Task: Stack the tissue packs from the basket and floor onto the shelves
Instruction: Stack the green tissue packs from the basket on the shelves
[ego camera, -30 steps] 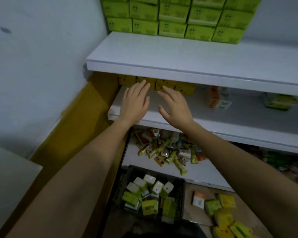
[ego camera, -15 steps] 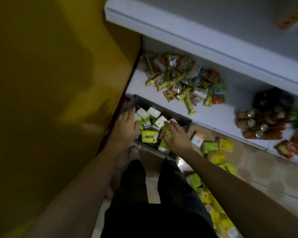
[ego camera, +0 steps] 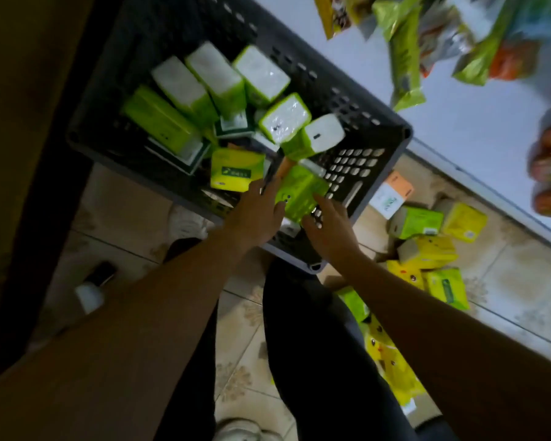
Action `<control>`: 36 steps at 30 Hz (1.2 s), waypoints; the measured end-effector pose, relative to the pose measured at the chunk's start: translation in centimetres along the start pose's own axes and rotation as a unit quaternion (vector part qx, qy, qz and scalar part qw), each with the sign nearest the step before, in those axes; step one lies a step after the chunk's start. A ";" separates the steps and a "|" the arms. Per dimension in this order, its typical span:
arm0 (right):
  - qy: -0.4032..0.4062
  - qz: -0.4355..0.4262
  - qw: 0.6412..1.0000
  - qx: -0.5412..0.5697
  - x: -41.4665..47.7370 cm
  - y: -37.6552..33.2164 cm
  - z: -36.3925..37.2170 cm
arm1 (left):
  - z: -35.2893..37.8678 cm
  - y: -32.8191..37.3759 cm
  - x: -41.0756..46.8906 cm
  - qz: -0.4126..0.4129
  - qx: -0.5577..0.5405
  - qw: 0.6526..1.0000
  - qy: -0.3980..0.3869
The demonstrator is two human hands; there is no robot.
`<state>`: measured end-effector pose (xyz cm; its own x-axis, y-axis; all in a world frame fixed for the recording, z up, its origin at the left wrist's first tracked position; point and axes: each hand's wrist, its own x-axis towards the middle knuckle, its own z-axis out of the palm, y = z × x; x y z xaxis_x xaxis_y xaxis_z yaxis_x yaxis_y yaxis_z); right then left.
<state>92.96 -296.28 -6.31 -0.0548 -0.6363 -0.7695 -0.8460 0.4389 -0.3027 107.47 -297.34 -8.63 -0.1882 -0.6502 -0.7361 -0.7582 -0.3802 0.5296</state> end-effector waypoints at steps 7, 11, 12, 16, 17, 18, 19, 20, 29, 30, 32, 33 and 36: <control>0.002 -0.014 0.999 -0.047 11.3 2.3 4.0 | 6.0 -4.6 11.4 -0.004 -0.023 0.996 -0.083; -0.029 0.021 0.999 -0.031 14.0 3.5 4.2 | 7.1 -4.4 14.5 0.010 -0.057 0.990 -0.130; -0.045 0.025 0.998 -0.032 14.4 3.7 4.2 | 7.4 -4.4 14.9 0.002 -0.058 0.989 -0.134; -0.066 0.026 0.997 -0.038 15.0 3.9 4.0 | 7.8 -4.3 14.9 -0.065 -0.130 0.979 -0.141; -0.066 0.023 0.997 -0.037 14.9 3.9 4.0 | 7.7 -4.2 14.6 -0.075 -0.160 0.974 -0.140; -0.062 0.023 0.997 -0.027 14.6 3.8 3.8 | 7.4 -4.0 14.2 -0.075 -0.182 0.971 -0.136; -0.053 0.022 0.998 -0.013 14.3 3.6 3.7 | 7.3 -4.0 13.8 -0.068 -0.209 0.968 -0.122; -0.040 0.020 0.999 0.000 13.9 3.2 3.5 | 7.3 -4.1 13.6 -0.062 -0.226 0.966 -0.109; 0.032 0.042 0.991 0.127 4.6 -2.7 -0.2 | 0.1 -1.0 3.8 -0.105 -0.411 0.905 -0.031; 0.023 0.065 0.986 0.154 2.6 -3.8 -0.8 | -1.2 -0.6 1.9 -0.120 -0.417 0.901 -0.013; 0.005 0.100 0.971 0.217 -1.7 -6.0 -2.0 | -4.2 0.4 -2.4 -0.143 -0.439 0.887 0.017; -0.003 0.107 0.964 0.243 -4.0 -7.2 -2.6 | -5.6 1.1 -4.8 -0.148 -0.457 0.877 0.028; -0.009 0.090 0.957 0.275 -11.3 -11.5 -5.2 | -10.1 4.1 -12.4 -0.165 -0.489 0.856 0.029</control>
<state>100.57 -297.43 8.73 -0.1593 -0.5107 -0.8449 -0.4166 0.8107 -0.4114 112.97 -297.49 6.93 -0.0120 -0.4210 -0.9070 0.1259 -0.9005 0.4163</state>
